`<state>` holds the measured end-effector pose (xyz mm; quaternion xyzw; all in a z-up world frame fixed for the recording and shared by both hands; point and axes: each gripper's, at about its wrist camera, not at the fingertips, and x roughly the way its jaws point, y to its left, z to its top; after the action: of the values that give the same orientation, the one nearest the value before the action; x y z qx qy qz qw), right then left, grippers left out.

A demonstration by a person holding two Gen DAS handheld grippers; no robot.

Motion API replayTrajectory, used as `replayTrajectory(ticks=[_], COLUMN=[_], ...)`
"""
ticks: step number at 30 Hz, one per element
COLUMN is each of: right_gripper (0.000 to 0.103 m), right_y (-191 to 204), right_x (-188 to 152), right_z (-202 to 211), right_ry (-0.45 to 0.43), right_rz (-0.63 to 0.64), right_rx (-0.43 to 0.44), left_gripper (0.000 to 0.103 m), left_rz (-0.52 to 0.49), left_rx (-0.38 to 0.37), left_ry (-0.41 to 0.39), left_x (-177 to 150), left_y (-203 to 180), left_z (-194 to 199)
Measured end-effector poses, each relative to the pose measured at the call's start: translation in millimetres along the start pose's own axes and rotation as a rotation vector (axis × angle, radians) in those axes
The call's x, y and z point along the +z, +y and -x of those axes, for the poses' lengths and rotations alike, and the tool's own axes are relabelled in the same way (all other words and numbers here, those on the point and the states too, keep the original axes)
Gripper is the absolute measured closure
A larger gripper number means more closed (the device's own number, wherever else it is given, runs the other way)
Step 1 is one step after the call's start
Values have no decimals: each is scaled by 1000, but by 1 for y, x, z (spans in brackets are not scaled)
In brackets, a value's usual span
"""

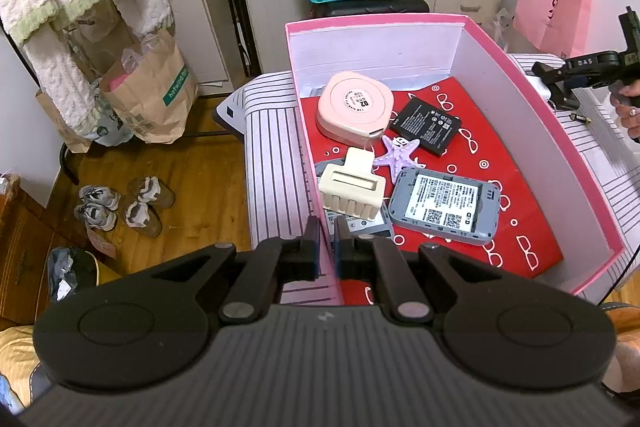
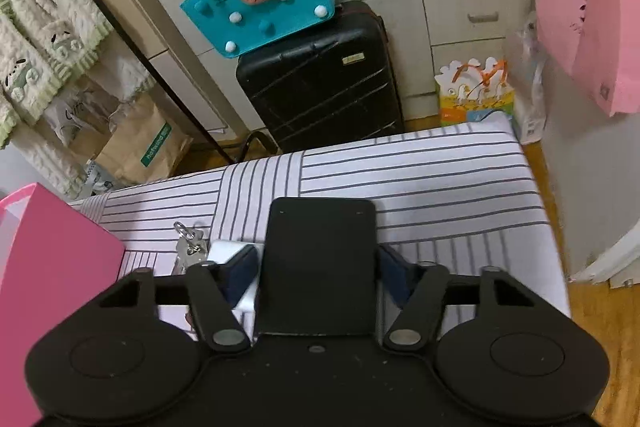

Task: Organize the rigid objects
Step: 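Grasp the black power bank with the right gripper, then carry the black power bank into the box and release it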

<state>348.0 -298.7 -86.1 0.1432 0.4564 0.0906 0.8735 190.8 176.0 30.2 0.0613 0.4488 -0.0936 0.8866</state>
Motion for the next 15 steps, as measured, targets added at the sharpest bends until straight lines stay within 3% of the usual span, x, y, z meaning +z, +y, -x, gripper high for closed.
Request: replayTrajectory(ticks=[6, 15], right_gripper=[36, 36], right_y=[11, 36], right_x=[-10, -2], right_z=[22, 89], right_ry=[-51, -107], right_rz=[45, 72], right_rx=[16, 255], left_gripper=[97, 97], left_rz=[-4, -47], left_rx=[-4, 5], left_ry=[-4, 15], left_x=[-1, 0], left_y=[0, -5], left_z=[0, 2])
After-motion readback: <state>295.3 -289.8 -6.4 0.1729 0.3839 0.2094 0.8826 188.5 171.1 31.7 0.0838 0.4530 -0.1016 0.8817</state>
